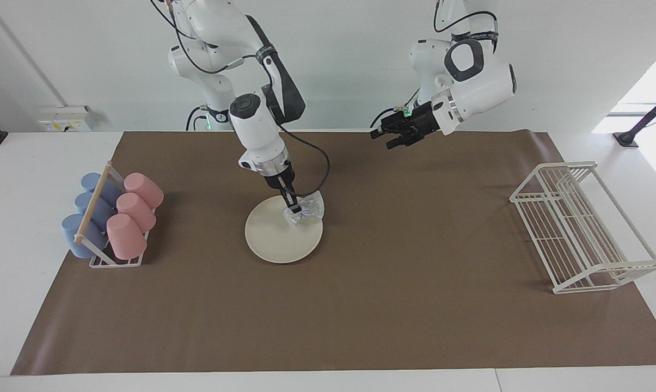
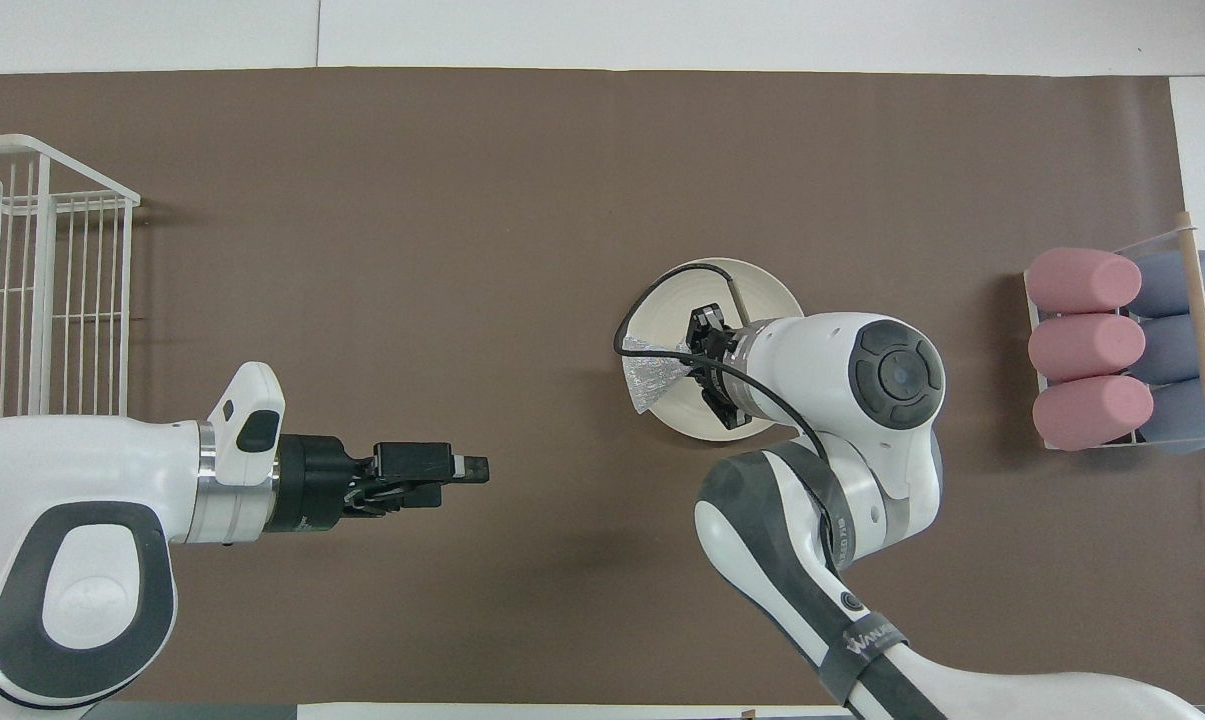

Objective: Wipe plate with sponge
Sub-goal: 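Rub the scrubber around the white plate surface with the right gripper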

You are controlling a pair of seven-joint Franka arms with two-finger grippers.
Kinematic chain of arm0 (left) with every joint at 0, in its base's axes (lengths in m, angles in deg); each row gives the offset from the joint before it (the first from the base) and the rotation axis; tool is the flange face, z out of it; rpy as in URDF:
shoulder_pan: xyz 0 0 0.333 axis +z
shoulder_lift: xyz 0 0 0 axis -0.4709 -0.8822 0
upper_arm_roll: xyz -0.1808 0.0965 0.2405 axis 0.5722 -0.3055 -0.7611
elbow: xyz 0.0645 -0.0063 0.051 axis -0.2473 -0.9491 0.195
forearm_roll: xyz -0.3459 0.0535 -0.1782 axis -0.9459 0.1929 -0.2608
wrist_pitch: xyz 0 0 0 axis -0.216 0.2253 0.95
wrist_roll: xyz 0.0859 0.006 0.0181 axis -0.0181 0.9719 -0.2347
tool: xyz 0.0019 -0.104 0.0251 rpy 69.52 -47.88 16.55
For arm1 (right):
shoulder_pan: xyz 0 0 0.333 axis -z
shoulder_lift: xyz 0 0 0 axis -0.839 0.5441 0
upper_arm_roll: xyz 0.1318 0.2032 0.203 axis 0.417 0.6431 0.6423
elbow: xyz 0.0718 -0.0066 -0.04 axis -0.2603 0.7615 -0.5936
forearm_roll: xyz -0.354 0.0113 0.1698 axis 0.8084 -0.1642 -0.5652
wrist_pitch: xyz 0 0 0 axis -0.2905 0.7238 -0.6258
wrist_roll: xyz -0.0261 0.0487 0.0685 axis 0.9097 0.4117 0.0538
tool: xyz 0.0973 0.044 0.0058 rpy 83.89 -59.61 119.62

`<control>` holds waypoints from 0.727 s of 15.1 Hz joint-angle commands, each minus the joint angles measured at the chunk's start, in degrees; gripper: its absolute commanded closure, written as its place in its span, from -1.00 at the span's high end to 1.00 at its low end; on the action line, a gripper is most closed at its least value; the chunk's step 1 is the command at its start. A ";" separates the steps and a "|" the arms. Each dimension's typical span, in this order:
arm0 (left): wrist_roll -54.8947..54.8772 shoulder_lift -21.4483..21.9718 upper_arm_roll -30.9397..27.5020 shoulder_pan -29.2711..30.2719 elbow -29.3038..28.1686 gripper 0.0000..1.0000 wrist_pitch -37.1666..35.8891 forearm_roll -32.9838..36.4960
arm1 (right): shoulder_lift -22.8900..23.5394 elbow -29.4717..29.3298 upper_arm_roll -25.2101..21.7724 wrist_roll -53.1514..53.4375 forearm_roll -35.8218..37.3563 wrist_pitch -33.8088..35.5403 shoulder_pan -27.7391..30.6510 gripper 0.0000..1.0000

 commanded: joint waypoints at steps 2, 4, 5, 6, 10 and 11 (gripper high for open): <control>0.87 -0.92 0.26 6.22 3.79 1.00 -4.70 14.43 | 4.56 1.29 0.68 -2.97 -0.39 -5.87 0.28 -1.00; 0.96 -1.19 0.26 7.10 4.50 1.00 -4.79 21.91 | 5.89 1.29 0.59 -4.28 -0.40 -6.68 0.36 -1.00; 0.87 -1.19 0.26 7.45 4.59 1.00 -4.79 24.99 | 5.98 1.38 0.59 -7.07 -0.40 -6.59 1.67 -1.00; 0.96 -1.19 0.26 7.46 4.59 1.00 -4.88 27.72 | 5.98 1.64 0.59 -10.41 -0.40 -6.33 3.94 -1.00; 1.75 -1.19 0.26 7.54 4.50 1.00 -5.06 34.15 | 5.98 2.26 0.59 -21.94 -0.40 -6.24 9.06 -1.00; 1.93 -1.10 0.26 7.63 4.50 1.00 -5.14 34.34 | 5.98 2.26 0.59 -22.47 -0.40 -6.24 9.24 -1.00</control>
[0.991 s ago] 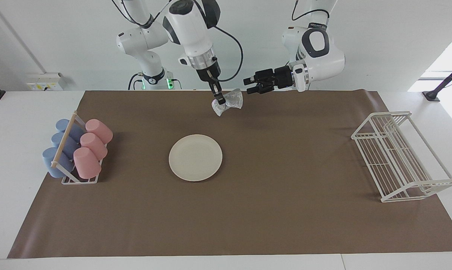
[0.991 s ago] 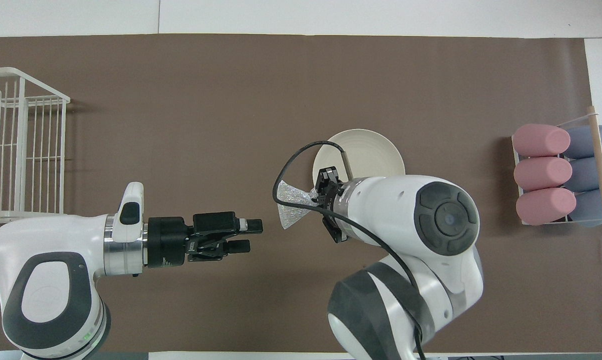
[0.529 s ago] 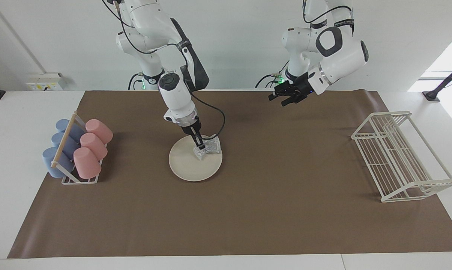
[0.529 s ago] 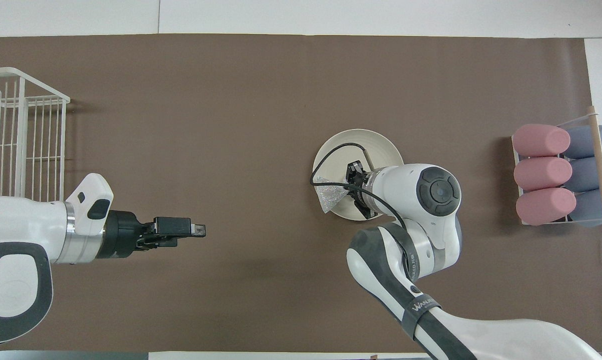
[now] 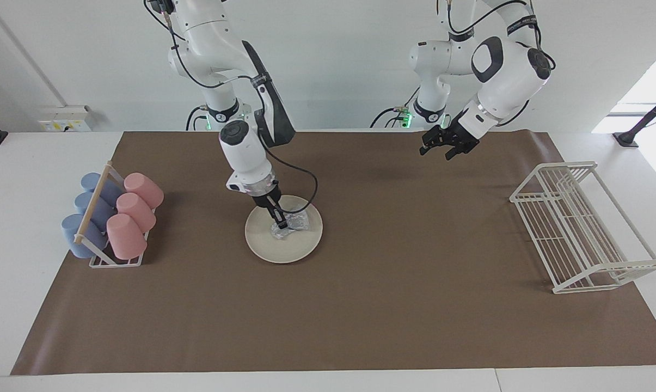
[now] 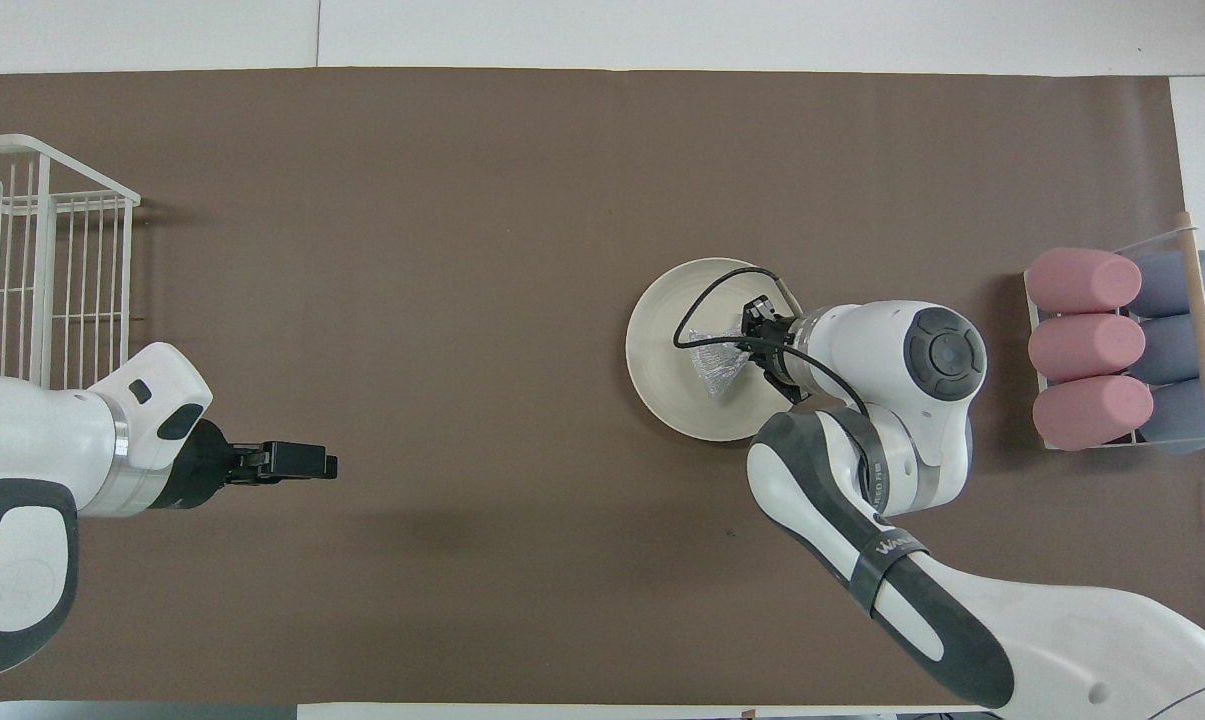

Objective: Wipe plate with sponge
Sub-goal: 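Rub the scrubber around the white plate surface with the right gripper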

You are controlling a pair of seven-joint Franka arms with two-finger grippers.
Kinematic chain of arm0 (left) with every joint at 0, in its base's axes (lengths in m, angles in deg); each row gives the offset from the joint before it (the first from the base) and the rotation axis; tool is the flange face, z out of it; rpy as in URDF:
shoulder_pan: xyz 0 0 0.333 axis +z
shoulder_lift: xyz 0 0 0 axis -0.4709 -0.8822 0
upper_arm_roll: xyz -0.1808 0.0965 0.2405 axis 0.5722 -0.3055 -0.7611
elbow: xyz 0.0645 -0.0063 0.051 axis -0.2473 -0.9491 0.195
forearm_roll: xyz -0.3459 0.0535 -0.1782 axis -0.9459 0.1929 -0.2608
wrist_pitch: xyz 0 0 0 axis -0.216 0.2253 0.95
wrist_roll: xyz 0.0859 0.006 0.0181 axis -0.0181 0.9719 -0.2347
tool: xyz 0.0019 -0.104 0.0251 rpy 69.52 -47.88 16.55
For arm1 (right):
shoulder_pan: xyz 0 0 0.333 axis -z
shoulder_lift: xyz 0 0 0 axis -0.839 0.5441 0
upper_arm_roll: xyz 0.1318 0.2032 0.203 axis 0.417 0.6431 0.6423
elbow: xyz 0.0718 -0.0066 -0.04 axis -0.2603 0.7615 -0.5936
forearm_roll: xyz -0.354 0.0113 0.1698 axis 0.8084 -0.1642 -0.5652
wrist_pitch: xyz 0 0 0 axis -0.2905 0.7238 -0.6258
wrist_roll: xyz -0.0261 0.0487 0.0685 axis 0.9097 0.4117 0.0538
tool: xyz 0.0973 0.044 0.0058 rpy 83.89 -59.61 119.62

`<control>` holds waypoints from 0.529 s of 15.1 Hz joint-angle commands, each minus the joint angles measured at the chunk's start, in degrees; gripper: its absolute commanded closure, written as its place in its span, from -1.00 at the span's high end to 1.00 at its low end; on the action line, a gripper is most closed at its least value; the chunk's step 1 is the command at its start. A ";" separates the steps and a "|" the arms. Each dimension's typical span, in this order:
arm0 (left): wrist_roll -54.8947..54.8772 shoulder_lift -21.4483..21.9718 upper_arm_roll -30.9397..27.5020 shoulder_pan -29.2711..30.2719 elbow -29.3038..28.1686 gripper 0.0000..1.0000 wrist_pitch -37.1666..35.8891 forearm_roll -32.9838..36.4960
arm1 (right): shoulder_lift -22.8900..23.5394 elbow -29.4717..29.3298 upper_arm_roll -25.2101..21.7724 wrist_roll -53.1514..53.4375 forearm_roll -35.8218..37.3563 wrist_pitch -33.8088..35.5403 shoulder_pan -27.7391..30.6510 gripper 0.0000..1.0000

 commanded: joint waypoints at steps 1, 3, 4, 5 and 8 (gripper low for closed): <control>1.19 -0.59 0.50 1.23 1.07 1.00 -1.38 2.20 | 1.27 1.28 0.58 -3.16 -0.42 -0.34 1.60 -1.00; 1.19 -0.59 0.50 1.67 1.16 1.00 -1.30 2.20 | 1.18 1.29 0.58 -0.28 -0.95 -0.43 -0.06 -1.00; 1.19 -0.50 0.50 1.67 1.07 1.00 -1.30 2.20 | 1.18 1.29 0.58 2.44 -0.95 -0.69 -1.55 -1.00; 1.19 -0.59 0.50 2.02 1.07 1.00 -1.30 2.20 | 1.18 1.29 0.58 5.43 -1.03 -0.78 -2.96 -1.00; 1.19 -0.59 0.50 2.02 1.07 1.00 -1.30 2.20 | 1.53 1.29 0.58 12.91 -1.12 -1.56 -7.18 -1.00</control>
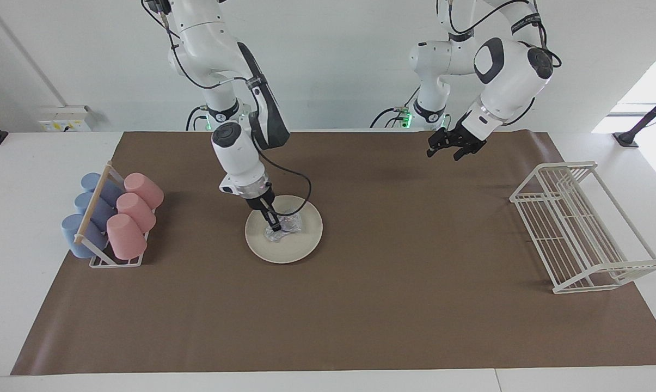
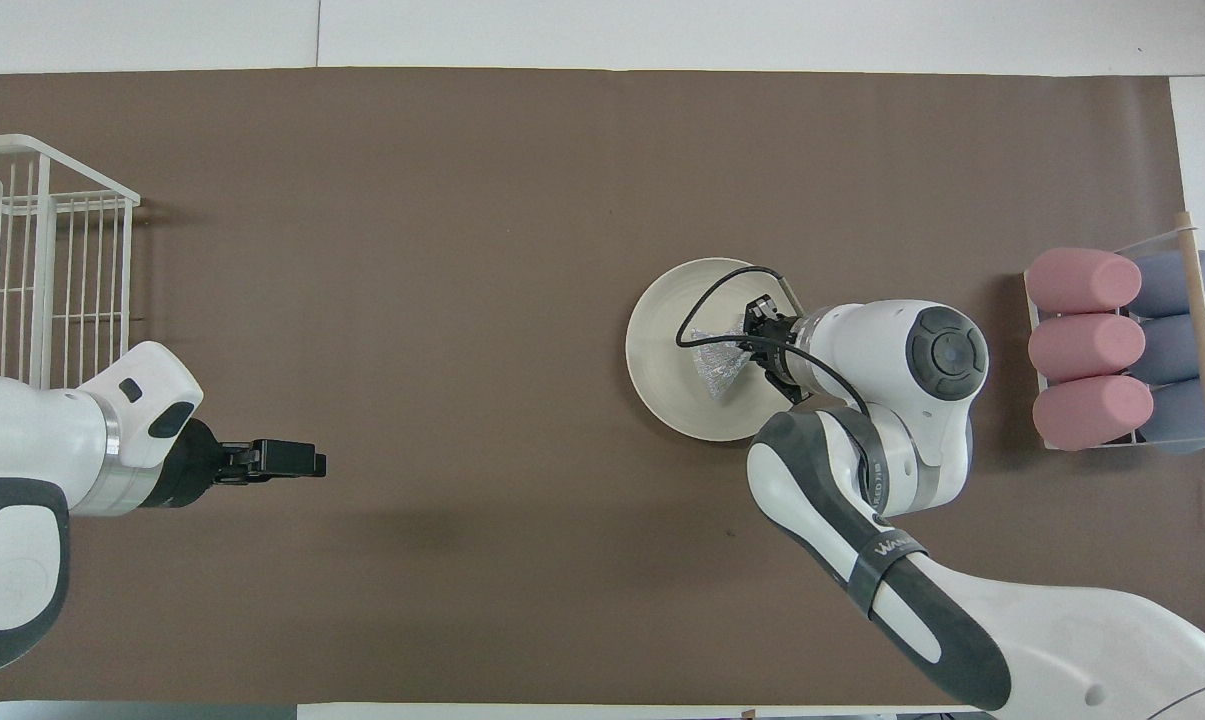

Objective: Wipe plate with sponge
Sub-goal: 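Rub the scrubber around the white plate surface with the right gripper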

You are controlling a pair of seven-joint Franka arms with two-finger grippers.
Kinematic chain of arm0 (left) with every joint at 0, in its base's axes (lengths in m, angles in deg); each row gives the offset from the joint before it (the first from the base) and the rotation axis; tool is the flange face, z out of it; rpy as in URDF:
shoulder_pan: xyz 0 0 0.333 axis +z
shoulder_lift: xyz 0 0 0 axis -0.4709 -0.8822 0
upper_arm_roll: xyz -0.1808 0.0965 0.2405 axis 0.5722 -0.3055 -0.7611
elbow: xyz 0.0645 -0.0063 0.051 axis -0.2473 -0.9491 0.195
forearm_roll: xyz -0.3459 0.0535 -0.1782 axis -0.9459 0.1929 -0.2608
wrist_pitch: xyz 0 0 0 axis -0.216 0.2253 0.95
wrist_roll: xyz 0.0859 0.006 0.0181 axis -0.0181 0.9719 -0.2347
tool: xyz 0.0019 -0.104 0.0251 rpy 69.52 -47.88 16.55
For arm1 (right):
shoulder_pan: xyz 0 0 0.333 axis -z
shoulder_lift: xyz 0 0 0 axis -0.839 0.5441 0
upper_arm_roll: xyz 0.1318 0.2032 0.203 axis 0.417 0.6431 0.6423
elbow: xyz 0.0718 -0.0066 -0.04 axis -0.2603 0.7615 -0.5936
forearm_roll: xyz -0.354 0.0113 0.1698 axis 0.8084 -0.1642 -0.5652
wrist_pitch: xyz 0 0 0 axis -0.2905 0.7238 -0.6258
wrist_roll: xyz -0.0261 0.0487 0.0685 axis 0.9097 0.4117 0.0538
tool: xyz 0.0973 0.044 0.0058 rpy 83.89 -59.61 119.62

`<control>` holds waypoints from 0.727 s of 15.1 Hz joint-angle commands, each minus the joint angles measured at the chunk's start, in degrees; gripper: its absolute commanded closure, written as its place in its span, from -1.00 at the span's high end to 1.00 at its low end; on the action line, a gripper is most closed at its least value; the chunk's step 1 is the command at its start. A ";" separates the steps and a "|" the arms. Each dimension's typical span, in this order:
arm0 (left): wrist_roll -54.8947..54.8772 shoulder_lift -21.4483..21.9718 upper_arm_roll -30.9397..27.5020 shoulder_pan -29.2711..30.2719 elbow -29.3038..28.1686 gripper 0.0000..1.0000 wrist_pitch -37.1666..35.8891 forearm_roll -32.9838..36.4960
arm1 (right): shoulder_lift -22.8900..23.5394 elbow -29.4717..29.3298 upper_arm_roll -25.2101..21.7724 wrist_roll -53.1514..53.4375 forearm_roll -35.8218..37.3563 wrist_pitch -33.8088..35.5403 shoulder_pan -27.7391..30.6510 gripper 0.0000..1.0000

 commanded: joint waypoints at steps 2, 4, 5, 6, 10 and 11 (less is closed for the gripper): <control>0.69 -0.57 0.50 0.85 1.07 1.00 -1.19 1.11 | 1.63 1.21 0.35 5.57 -1.08 -2.49 -2.99 -1.00; 0.69 -0.57 0.50 0.85 1.15 1.00 -1.10 1.11 | 1.90 1.21 0.35 4.09 -1.08 -2.58 -2.38 -1.00; 0.69 -0.57 0.50 0.85 1.07 1.00 -1.01 1.11 | 1.90 1.21 0.26 0.95 -0.99 -2.49 -1.77 -1.00; 0.69 -0.57 0.50 0.85 1.07 1.00 -1.01 1.11 | 1.90 1.21 0.17 -3.17 -0.99 -2.31 -0.28 -1.00; 0.78 -0.57 0.50 0.85 1.07 1.00 -0.93 1.11 | 1.90 1.29 0.17 -15.42 -0.99 -1.70 5.43 -1.00; 1.04 -0.57 0.59 0.85 1.15 1.00 -0.93 1.11 | 1.90 1.21 0.17 -16.22 -0.99 -1.70 5.97 -1.00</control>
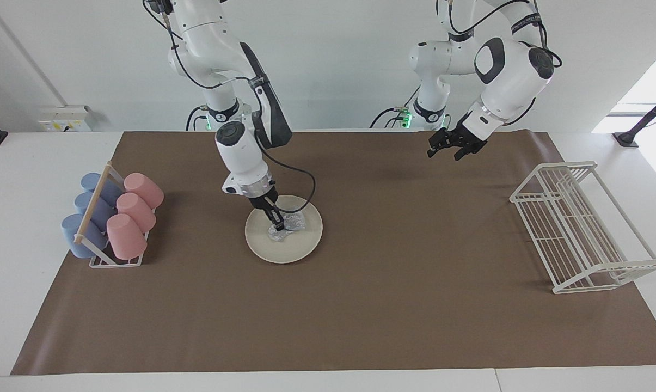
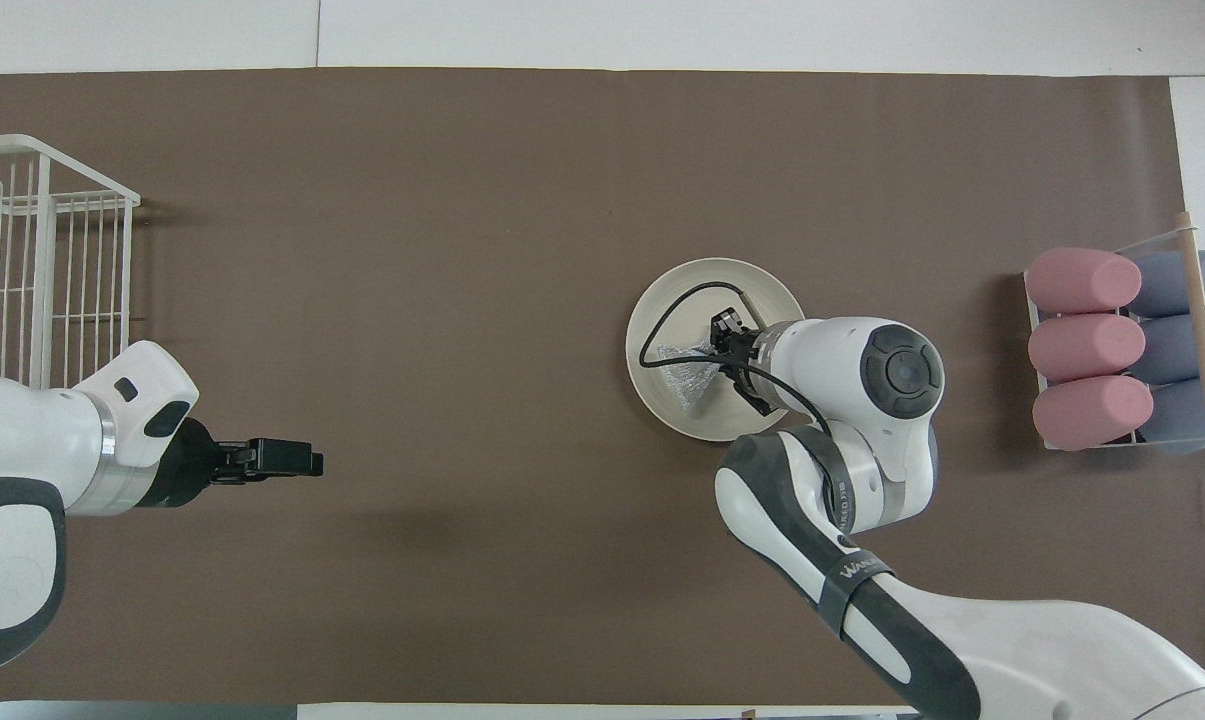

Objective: Wipe plate with sponge
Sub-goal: 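Rub the scrubber around the white plate surface with the right gripper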

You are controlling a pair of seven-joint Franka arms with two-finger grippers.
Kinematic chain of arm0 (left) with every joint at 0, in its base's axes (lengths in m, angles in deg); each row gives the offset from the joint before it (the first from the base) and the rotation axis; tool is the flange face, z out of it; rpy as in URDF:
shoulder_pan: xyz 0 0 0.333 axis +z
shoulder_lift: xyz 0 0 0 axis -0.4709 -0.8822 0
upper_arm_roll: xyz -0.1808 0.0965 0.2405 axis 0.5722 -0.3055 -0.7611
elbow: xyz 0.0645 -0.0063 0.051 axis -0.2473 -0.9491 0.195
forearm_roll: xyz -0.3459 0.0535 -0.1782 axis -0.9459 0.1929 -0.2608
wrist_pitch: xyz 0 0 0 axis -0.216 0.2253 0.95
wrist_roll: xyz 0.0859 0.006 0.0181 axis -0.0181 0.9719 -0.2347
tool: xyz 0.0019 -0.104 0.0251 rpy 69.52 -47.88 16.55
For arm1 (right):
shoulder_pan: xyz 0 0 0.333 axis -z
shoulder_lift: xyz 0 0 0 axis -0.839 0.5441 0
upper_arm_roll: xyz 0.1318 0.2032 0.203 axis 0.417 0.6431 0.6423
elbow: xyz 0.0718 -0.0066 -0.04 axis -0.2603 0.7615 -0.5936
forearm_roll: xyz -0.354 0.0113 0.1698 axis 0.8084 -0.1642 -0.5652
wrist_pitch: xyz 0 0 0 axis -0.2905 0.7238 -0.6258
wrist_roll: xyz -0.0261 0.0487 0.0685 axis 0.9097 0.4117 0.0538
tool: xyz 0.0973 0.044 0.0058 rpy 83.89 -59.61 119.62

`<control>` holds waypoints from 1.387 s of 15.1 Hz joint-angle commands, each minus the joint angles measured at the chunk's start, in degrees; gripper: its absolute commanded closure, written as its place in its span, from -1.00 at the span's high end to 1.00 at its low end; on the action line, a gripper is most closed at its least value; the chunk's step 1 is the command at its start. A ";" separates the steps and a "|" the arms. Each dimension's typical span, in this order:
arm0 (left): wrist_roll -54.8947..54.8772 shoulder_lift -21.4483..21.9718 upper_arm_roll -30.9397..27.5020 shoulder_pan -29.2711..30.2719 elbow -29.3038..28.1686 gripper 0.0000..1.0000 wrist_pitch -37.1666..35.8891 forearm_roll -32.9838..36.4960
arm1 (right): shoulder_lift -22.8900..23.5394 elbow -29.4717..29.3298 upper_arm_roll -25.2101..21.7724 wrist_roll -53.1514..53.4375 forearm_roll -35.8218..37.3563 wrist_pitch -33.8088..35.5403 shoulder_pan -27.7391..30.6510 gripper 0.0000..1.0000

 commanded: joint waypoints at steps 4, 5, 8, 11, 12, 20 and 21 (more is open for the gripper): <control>2.51 -0.57 0.56 0.71 1.14 1.00 -0.75 1.11 | 1.64 1.13 0.42 0.41 -0.93 -0.67 -0.04 -1.00; 2.51 -0.57 0.56 0.71 1.14 1.00 -0.75 1.11 | 1.64 1.13 0.42 4.53 -0.93 -0.76 -2.14 -1.00; 2.51 -0.57 0.56 0.71 1.14 1.00 -0.75 1.11 | 1.56 0.96 0.33 12.03 -0.93 -1.28 -6.81 -1.00; 2.51 -0.57 0.56 0.71 1.14 1.00 -0.66 1.11 | 1.56 0.61 0.33 11.69 -0.93 -0.76 -6.73 -1.00; 2.51 -0.57 0.56 0.71 1.14 1.00 -0.66 1.11 | 1.38 0.26 0.25 12.04 -0.84 -0.58 -6.82 -1.00; 5.49 -0.40 0.73 0.53 1.32 1.00 -0.57 0.68 | -9.51 -15.55 -0.11 27.32 1.88 30.23 -6.47 -1.00; 8.02 -0.49 0.73 0.27 2.10 1.00 -0.92 -0.20 | -10.82 -17.48 -0.11 29.25 2.93 33.84 -6.64 -1.00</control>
